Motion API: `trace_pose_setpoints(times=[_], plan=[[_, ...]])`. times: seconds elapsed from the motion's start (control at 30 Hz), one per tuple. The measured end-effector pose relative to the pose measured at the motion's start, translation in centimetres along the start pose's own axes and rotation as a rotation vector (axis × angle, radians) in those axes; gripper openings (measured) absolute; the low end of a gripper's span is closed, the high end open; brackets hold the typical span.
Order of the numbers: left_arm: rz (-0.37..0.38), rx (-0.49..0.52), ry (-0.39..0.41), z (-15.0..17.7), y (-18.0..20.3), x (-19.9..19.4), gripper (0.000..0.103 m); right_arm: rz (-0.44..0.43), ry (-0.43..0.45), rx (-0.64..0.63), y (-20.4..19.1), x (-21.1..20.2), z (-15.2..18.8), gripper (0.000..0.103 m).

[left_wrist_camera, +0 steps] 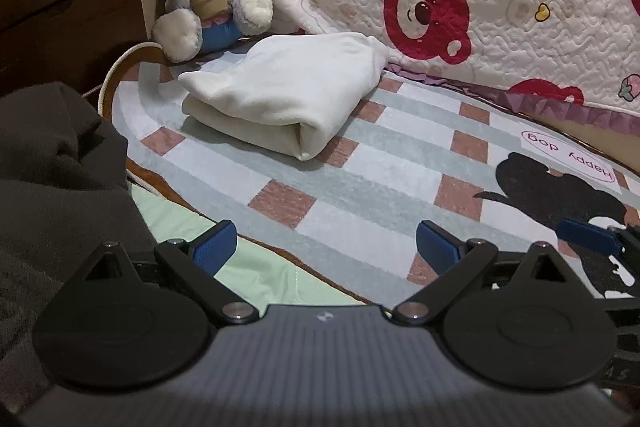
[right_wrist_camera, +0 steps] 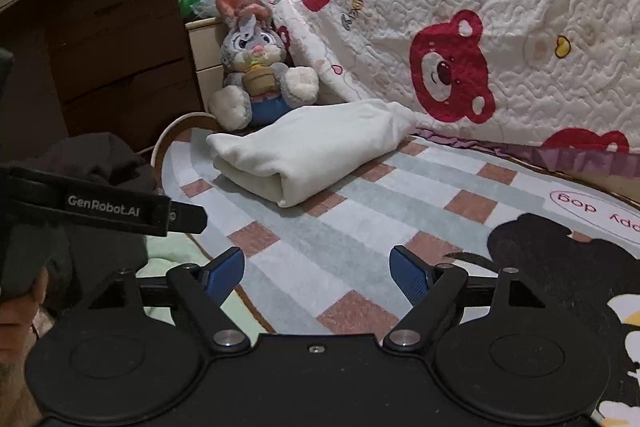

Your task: Fold clothes

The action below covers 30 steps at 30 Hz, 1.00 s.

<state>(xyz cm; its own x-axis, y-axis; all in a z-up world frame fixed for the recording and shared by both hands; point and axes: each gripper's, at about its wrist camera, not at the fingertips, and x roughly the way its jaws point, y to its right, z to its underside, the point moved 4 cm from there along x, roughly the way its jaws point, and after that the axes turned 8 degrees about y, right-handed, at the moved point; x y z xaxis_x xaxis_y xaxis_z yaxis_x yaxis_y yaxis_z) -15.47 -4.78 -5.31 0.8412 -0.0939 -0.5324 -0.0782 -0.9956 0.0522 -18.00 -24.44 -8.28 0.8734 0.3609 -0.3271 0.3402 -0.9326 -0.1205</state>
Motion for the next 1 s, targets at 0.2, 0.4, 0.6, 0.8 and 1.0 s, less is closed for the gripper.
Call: trace_pose_setpoints(times=[0.2,0.4,0.6,0.8,1.0], plan=[[0.004,0.035,-0.025,0.32,0.57,0.21,0.103,0.017,0.011,-0.033,-0.37,-0.23,-0.47,0.085],[0.003,0.048,-0.031,0.35,0.89,0.24,0.103,0.034,0.014,-0.039,-0.16,-0.31,-0.49,0.086],[0.005,0.051,-0.039,0.36,1.05,0.32,0.103,0.042,0.011,-0.034,0.02,-0.25,-0.54,0.086],[0.012,0.027,-0.050,0.32,0.80,0.53,0.103,0.045,0.011,-0.038,-0.21,-0.21,-0.56,0.086],[0.017,0.015,-0.064,0.44,0.64,0.74,0.103,0.051,0.003,-0.042,-0.32,-0.08,-0.47,0.086]])
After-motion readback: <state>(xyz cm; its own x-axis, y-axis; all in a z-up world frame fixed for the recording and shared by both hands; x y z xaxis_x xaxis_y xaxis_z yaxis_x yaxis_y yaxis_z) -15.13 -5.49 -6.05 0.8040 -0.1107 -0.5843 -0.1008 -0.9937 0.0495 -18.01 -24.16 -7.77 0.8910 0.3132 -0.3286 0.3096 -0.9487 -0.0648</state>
